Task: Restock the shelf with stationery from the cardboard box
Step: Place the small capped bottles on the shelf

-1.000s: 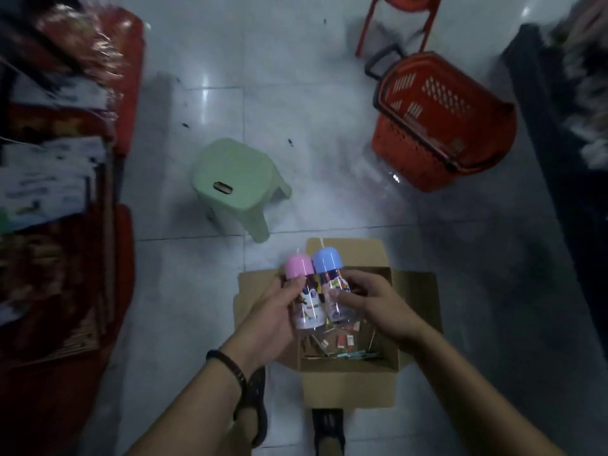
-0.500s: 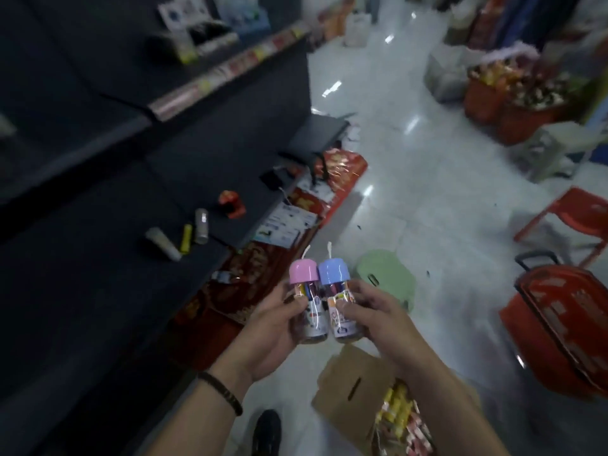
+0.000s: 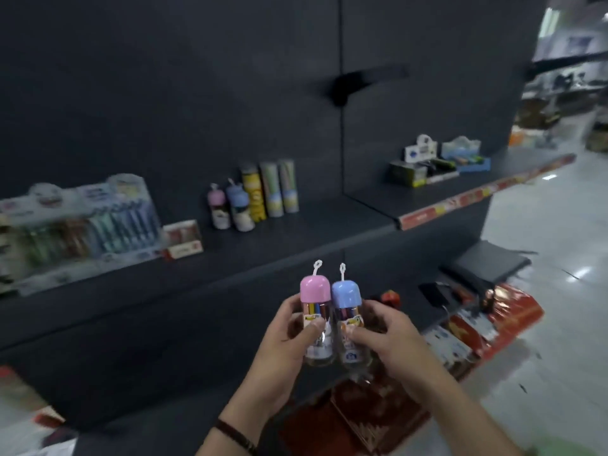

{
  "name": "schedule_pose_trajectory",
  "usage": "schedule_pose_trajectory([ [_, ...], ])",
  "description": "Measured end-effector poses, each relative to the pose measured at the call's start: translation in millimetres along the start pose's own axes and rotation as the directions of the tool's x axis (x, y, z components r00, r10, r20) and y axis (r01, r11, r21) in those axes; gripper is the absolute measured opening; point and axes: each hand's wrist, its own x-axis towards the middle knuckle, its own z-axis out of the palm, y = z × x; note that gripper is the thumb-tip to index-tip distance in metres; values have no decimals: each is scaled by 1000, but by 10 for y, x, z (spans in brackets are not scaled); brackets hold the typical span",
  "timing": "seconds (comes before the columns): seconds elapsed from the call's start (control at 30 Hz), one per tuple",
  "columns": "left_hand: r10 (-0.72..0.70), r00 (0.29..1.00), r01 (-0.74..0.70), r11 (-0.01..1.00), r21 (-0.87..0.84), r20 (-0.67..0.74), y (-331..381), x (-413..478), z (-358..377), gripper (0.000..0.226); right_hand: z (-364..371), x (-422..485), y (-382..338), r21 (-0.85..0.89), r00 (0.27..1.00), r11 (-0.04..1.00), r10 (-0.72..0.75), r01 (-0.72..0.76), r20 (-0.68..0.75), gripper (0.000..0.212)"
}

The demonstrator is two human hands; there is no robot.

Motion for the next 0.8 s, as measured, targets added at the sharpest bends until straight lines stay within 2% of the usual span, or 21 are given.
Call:
schedule_pose_trajectory([
  [0.1, 89, 993, -81, 992, 96, -76, 319, 169, -646, 35, 605, 443, -265, -26, 997, 998, -63, 64, 51, 25],
  [0.2, 164, 974, -132, 971, 202, -153, 559, 353, -1130, 33, 1055, 816, -422, -24, 995, 995, -95, 96, 31, 24],
  [0.43, 269, 915, -130, 903, 410, -301, 784, 1087, -1897, 39, 1649, 1723, -589, -138, 990, 980, -139, 142, 31, 22],
  [0.67, 346, 867, -29, 754, 656, -359, 773, 2097, -2278, 37, 1745, 2855, -523, -333, 986, 929, -161, 165, 40, 21],
  [0.8, 368, 816, 81, 691, 718, -446, 682, 2594, -2366, 35, 1811, 3430, -382, -434, 964, 861, -223, 264, 143, 25],
])
